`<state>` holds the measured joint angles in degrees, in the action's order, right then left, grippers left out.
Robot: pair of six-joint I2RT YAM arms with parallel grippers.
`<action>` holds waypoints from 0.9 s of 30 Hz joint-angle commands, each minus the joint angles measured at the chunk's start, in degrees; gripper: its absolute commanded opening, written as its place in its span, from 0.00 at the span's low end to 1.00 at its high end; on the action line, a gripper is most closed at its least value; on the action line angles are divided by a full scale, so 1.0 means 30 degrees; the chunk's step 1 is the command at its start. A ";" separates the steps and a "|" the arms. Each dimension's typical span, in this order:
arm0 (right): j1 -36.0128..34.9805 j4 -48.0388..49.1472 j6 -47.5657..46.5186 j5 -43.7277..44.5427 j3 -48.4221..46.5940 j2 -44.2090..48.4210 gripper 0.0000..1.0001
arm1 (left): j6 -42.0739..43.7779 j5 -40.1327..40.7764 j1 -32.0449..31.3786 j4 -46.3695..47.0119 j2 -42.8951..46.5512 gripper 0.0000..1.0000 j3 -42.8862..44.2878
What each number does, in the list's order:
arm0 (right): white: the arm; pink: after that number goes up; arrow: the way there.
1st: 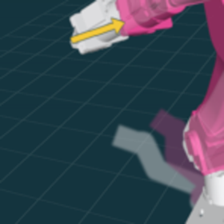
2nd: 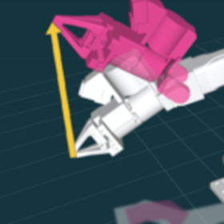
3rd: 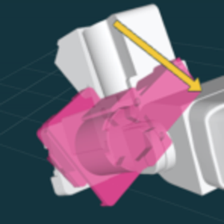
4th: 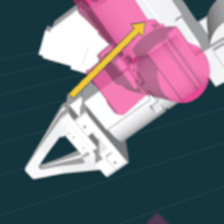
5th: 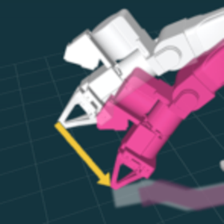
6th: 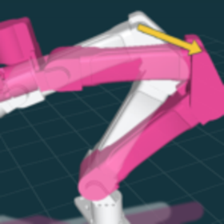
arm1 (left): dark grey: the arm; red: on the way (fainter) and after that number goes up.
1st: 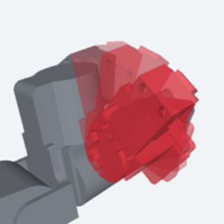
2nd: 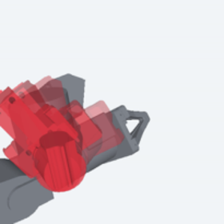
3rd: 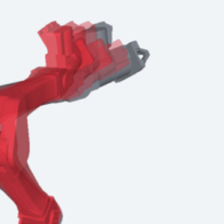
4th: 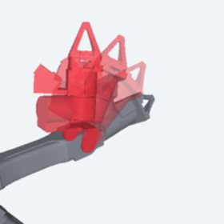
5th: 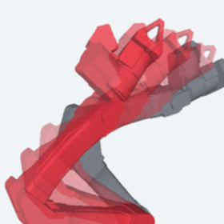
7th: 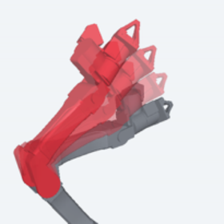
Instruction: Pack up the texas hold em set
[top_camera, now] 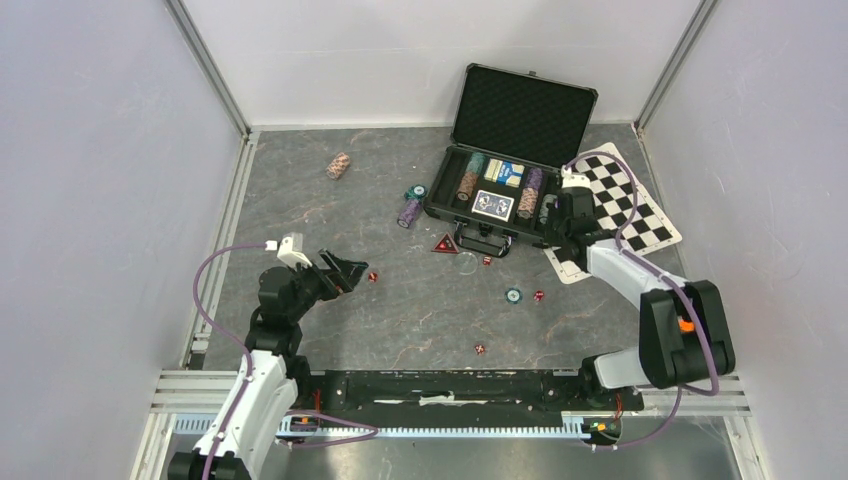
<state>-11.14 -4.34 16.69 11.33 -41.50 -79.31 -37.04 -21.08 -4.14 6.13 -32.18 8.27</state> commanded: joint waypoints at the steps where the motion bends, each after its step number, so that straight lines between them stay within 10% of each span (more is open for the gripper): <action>1: 0.0028 0.0977 0.0296 0.0929 -0.1634 -0.1212 0.00 | 0.0348 -0.0094 0.0040 0.0879 -0.0177 1.00 0.0143; 27: 0.2131 0.0371 0.0947 0.0181 -0.8648 -0.8864 0.00 | 0.0437 -0.0151 0.0060 0.1267 -0.0686 1.00 0.0145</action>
<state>-5.72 -6.63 18.68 12.58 -65.06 -104.81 -37.04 -21.08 -4.14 7.44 -34.41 8.27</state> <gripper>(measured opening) 0.004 0.994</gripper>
